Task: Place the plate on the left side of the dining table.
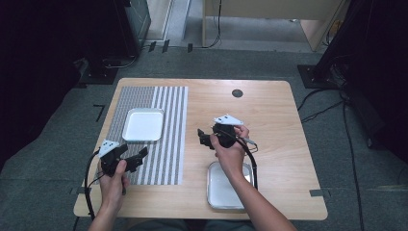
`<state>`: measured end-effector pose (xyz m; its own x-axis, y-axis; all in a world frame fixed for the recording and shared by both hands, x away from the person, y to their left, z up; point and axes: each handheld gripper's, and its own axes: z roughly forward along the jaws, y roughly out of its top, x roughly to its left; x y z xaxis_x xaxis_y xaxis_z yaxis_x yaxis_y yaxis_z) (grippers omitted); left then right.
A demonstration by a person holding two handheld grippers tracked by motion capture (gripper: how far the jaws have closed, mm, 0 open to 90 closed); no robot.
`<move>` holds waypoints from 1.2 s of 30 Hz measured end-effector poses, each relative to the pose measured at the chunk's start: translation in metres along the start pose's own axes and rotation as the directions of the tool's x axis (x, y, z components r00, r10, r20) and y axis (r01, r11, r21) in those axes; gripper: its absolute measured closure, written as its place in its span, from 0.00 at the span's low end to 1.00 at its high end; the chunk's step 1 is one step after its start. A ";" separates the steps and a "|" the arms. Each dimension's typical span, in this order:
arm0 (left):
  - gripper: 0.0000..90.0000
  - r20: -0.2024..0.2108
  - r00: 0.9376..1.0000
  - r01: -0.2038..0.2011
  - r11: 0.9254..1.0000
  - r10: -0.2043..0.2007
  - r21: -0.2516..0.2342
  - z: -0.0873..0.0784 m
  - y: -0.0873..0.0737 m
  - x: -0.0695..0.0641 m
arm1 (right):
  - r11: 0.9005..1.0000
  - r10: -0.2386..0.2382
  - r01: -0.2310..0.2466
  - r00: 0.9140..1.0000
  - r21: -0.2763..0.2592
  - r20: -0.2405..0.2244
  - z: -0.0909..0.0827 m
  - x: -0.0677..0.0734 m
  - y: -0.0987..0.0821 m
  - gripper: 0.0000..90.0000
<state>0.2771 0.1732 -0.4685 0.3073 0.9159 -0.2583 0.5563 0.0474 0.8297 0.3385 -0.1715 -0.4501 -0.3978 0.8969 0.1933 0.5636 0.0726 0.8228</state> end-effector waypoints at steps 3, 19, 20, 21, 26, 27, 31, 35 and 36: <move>0.15 -0.003 1.000 -0.002 1.000 0.002 0.005 -0.002 -0.006 -0.002 | 1.000 0.009 -0.009 1.000 -0.003 0.007 -0.008 -0.008 -0.007 0.26; 0.15 -0.076 0.996 -0.055 0.998 0.053 -0.021 -0.016 -0.033 -0.007 | 0.999 0.039 -0.038 0.998 -0.026 0.050 -0.054 -0.049 -0.039 0.26; 0.15 -0.080 0.995 -0.060 0.998 0.059 -0.020 -0.017 -0.034 -0.007 | 0.999 0.039 -0.037 0.998 -0.028 0.053 -0.056 -0.051 -0.040 0.26; 0.15 -0.084 0.995 -0.063 0.998 0.061 -0.021 -0.018 -0.035 -0.007 | 0.999 0.040 -0.038 0.997 -0.031 0.059 -0.059 -0.053 -0.043 0.26; 0.15 -0.100 0.993 -0.063 0.998 0.060 -0.023 -0.023 -0.039 -0.003 | 0.998 0.049 -0.046 0.996 -0.038 0.078 -0.072 -0.063 -0.053 0.26; 0.15 -0.102 0.993 -0.066 0.998 0.064 -0.023 -0.023 -0.040 -0.002 | 0.998 0.054 -0.051 0.995 -0.041 0.083 -0.075 -0.066 -0.056 0.26; 0.15 -0.110 0.992 -0.071 0.997 0.068 -0.021 -0.025 -0.044 0.001 | 0.997 0.062 -0.057 0.993 -0.044 0.102 -0.085 -0.076 -0.065 0.26; 0.15 -0.124 0.989 -0.083 0.997 0.081 -0.010 -0.025 -0.047 0.004 | 0.997 0.072 -0.066 0.988 -0.049 0.134 -0.095 -0.087 -0.077 0.27; 0.15 -0.132 0.987 -0.094 0.996 0.092 -0.009 -0.025 -0.048 0.005 | 0.996 0.077 -0.071 0.987 -0.051 0.140 -0.098 -0.090 -0.079 0.27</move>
<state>0.2328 0.1852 -0.4970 0.2522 0.9610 -0.1136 0.5180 -0.0350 0.8546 0.2588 -0.3002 -0.4806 -0.2474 0.9521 0.1796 0.5527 -0.0136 0.8333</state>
